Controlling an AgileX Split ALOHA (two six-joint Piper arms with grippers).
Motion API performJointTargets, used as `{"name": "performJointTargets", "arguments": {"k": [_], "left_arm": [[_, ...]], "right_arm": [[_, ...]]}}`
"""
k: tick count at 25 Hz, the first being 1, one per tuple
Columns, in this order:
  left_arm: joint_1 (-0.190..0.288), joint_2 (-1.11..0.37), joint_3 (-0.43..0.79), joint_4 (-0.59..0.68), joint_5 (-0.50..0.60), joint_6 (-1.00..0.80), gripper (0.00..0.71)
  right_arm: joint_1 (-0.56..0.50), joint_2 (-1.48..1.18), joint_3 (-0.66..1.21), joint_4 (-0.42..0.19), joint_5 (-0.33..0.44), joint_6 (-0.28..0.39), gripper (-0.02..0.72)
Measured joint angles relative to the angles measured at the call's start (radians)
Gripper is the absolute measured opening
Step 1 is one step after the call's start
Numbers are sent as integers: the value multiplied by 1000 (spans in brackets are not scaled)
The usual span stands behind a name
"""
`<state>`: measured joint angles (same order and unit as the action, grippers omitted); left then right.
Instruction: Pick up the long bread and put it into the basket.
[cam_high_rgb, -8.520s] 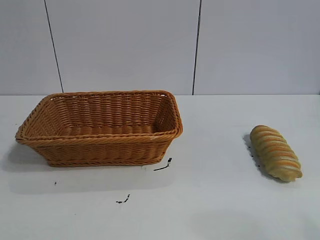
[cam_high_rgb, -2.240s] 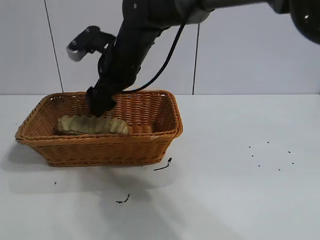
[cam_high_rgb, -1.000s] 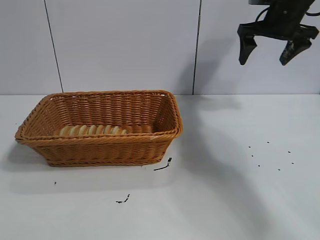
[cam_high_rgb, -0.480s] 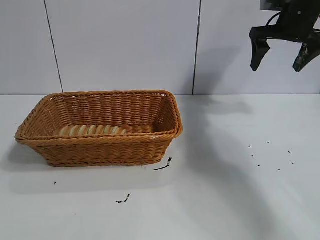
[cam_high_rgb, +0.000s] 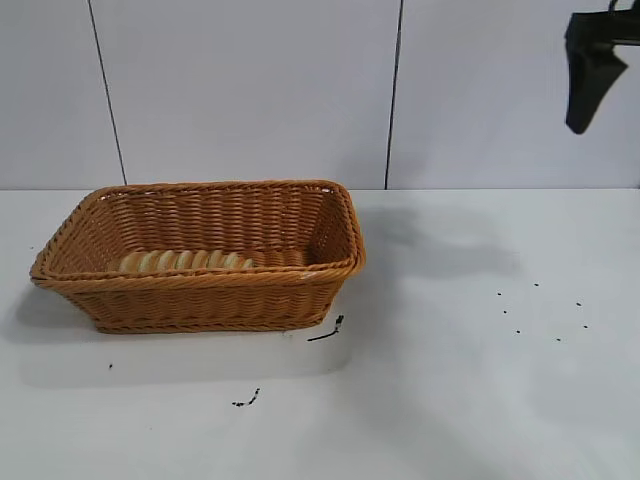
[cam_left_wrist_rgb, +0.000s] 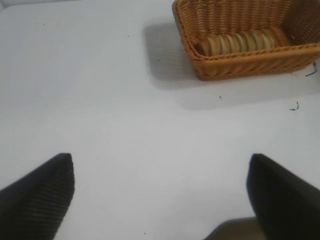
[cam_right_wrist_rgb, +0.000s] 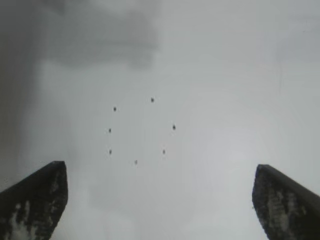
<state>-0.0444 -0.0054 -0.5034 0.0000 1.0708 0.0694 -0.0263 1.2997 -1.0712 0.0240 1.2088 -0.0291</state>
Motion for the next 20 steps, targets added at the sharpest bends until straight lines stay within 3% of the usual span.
{"name": "performJointTargets", "arguments": {"k": [3, 8, 11, 20], "left_arm": [[0, 0, 0, 0, 0, 0, 696], [0, 0, 0, 0, 0, 0, 696], [0, 0, 0, 0, 0, 0, 696], [0, 0, 0, 0, 0, 0, 696]], "right_arm": [[0, -183, 174, 0, -13, 0, 693], [0, -515, 424, 0, -119, 0, 693], [0, -711, 537, 0, -139, 0, 693], [0, -1141, 581, 16, -178, 0, 693]]}}
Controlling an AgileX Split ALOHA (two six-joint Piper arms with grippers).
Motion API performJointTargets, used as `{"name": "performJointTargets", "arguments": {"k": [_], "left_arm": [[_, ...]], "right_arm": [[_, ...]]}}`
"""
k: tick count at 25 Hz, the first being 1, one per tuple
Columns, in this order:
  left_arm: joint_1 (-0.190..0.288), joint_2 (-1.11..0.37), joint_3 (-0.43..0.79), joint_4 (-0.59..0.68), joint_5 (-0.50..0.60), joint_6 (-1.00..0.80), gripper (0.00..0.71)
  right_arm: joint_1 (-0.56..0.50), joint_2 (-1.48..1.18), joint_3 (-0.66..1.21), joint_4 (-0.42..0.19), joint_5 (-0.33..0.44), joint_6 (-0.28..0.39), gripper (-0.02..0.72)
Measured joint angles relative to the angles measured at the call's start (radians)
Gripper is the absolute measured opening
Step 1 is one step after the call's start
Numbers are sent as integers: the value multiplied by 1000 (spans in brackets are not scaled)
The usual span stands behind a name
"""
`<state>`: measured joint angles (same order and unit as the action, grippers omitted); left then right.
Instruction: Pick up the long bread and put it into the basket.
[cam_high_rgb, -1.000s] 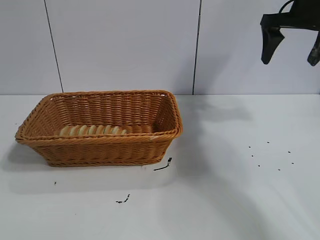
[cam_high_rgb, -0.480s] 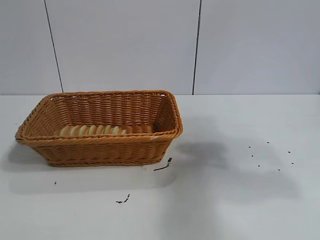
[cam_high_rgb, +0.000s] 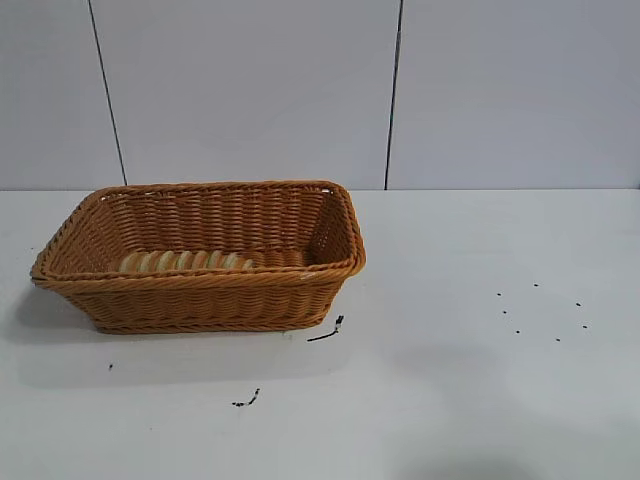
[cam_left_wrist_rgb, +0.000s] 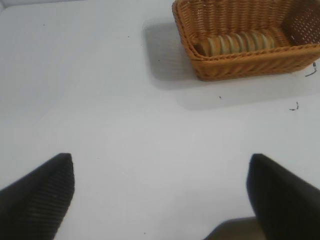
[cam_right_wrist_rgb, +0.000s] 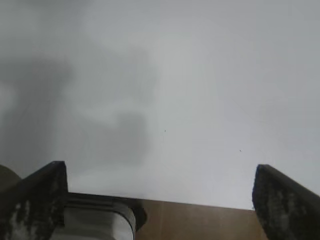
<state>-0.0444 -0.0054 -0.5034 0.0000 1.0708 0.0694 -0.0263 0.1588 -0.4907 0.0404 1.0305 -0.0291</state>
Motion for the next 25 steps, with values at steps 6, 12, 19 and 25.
{"name": "performJointTargets", "arguments": {"k": [6, 12, 19, 25], "left_arm": [[0, 0, 0, 0, 0, 0, 696], [0, 0, 0, 0, 0, 0, 696], [0, 0, 0, 0, 0, 0, 696], [0, 0, 0, 0, 0, 0, 696]], "right_arm": [[0, -107, 1, 0, 0, 0, 693], [0, -163, 1, -4, -1, 4, 693], [48, -164, 1, -12, -1, 23, 693], [49, -164, 1, -13, -1, 29, 693]]}}
